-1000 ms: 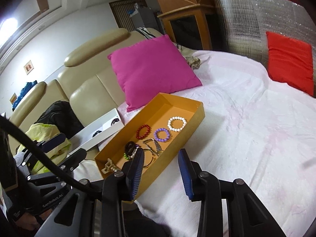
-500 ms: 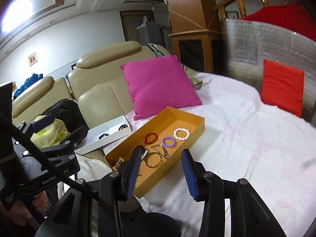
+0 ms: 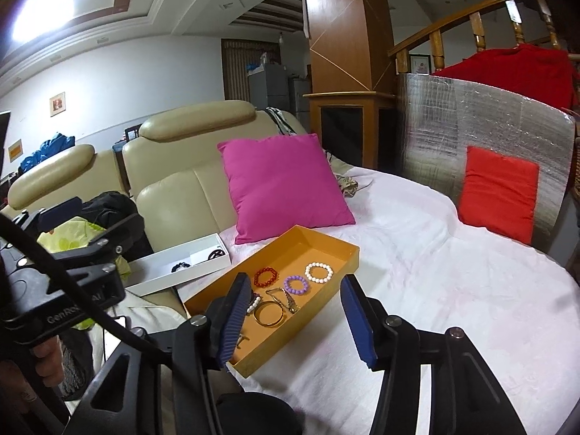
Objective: Organize jewelry
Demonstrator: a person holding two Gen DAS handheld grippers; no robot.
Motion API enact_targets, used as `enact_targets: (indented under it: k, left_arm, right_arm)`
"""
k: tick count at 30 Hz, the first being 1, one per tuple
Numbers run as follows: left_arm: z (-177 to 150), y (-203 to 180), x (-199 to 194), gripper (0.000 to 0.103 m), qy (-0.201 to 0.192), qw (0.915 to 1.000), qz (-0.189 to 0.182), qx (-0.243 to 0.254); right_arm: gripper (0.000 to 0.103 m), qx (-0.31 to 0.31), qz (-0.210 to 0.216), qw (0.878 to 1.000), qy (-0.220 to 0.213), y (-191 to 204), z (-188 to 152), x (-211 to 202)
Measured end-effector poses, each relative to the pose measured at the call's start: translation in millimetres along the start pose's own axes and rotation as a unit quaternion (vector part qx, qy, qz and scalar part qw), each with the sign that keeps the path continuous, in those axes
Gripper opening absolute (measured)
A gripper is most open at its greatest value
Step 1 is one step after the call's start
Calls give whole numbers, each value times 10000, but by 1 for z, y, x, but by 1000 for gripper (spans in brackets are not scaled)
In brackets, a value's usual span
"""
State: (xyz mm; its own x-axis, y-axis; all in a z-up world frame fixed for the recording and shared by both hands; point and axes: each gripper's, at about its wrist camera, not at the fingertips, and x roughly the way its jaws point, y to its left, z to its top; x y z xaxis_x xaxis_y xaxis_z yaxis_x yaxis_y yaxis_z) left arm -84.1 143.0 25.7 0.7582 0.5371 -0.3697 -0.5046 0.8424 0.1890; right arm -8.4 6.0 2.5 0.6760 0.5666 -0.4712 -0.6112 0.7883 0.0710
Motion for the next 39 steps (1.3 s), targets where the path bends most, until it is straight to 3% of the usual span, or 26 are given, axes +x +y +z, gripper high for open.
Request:
enact_targets:
  k: [39]
  left_arm:
    - [-9,13,15,93,243,9996,36,-159]
  right_arm:
    - [58,-28,90,9999,87,11,-3,15]
